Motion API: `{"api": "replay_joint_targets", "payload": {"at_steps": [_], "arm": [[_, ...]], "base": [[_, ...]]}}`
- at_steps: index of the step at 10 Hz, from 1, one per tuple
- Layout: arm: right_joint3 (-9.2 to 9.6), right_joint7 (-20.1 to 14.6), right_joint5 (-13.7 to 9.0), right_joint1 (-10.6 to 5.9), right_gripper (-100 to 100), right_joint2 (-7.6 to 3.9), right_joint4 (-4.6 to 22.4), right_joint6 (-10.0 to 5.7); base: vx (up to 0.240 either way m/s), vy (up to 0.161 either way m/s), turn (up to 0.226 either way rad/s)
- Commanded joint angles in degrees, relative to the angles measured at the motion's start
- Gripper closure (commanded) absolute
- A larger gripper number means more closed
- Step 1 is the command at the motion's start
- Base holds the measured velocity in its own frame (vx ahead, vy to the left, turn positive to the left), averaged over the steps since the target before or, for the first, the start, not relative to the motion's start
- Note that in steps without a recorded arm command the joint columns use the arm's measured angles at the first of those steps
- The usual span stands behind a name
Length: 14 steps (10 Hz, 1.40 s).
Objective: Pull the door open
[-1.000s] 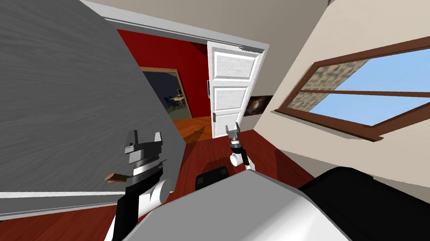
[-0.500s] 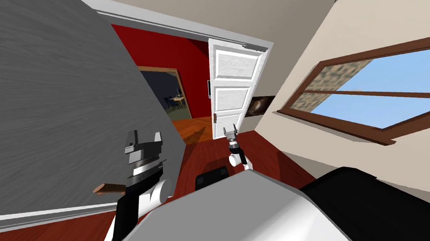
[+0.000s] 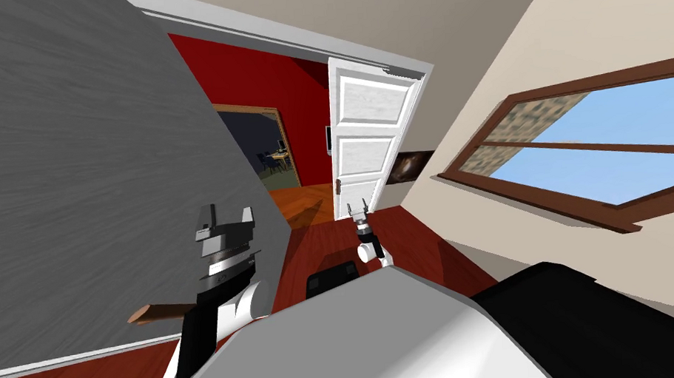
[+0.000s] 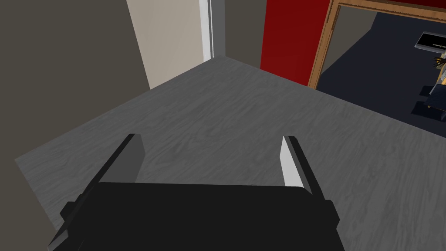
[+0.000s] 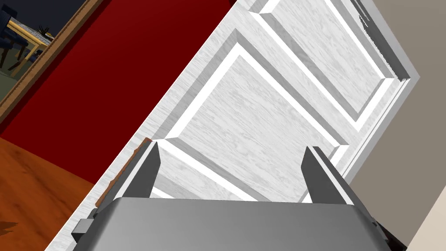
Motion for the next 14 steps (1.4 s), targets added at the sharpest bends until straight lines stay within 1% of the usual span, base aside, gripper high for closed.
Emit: {"api": "replay_joint_targets", "payload": {"at_steps": [1,14], "arm": [[1.03,-2.5,-1.2,-1.37,-100,-0.37,2.8,-0.42],[9.10,-21.5,-10.7,-8.94,-100,-5.07,22.0,-4.05]], "base": [[0.091,0.016,-0.002],[0.101,0.016,0.001]]}}
